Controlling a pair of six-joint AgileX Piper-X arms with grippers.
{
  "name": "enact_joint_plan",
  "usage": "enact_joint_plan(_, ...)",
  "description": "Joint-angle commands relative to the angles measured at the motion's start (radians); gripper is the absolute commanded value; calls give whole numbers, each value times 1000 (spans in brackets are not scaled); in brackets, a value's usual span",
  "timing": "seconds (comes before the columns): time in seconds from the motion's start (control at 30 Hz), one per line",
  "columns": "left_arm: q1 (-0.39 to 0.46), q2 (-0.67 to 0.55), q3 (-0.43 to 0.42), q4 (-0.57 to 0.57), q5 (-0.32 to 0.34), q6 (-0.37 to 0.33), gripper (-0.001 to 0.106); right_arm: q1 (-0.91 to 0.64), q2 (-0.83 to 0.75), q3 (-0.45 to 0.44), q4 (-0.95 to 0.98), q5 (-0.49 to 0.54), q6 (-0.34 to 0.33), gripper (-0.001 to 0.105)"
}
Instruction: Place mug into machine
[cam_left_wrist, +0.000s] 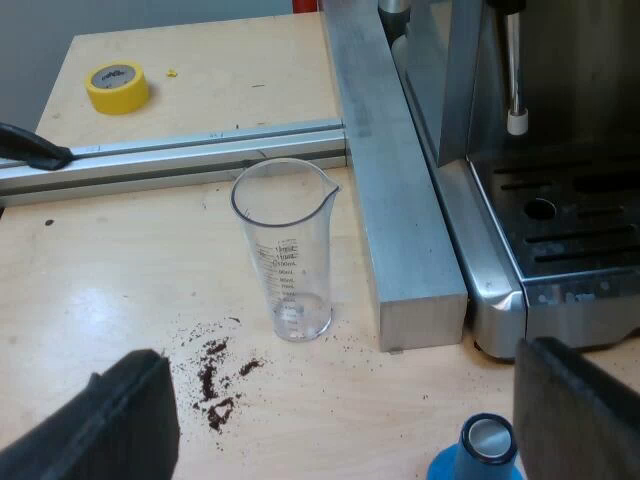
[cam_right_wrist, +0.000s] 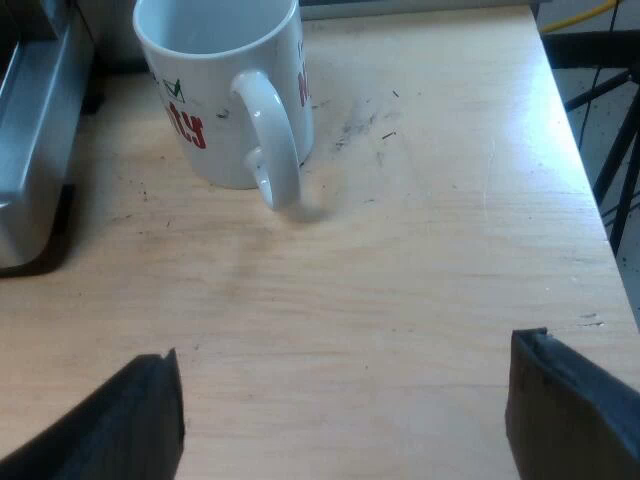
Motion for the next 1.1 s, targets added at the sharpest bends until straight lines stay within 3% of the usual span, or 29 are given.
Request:
enact_joint_plan(0.03,-4,-138,0,-20,3,4,71,0,-45,-5,-9,-6,-3,69)
enact_joint_plan(0.17,-4,-118,-2,-59,36,7,71,4,-45,-15,-35,-7,38,69)
enact_joint_plan(0.27,-9,-87,-20,-119,150,2,71,13,-28,-46,-25,-7,43,69)
enact_joint_plan(0.4,-90,-34,-37,-206,221,-3,71,13,36,-115,-4,-7,36,69)
enact_joint_plan(0.53,-214,29,-38,-266,346,-3,71,13,115,-182,-7,-43,36,69)
enact_joint_plan(0.83,-410,144,-15,-287,409,5,71,13,256,-211,-60,-52,36,69)
enact_joint_plan(0.97,-444,148,45,-335,468,4,71,13,285,-211,-94,-52,36,69)
enact_joint_plan(1.1,-447,151,127,-425,471,4,71,13,310,-211,-107,-52,36,69)
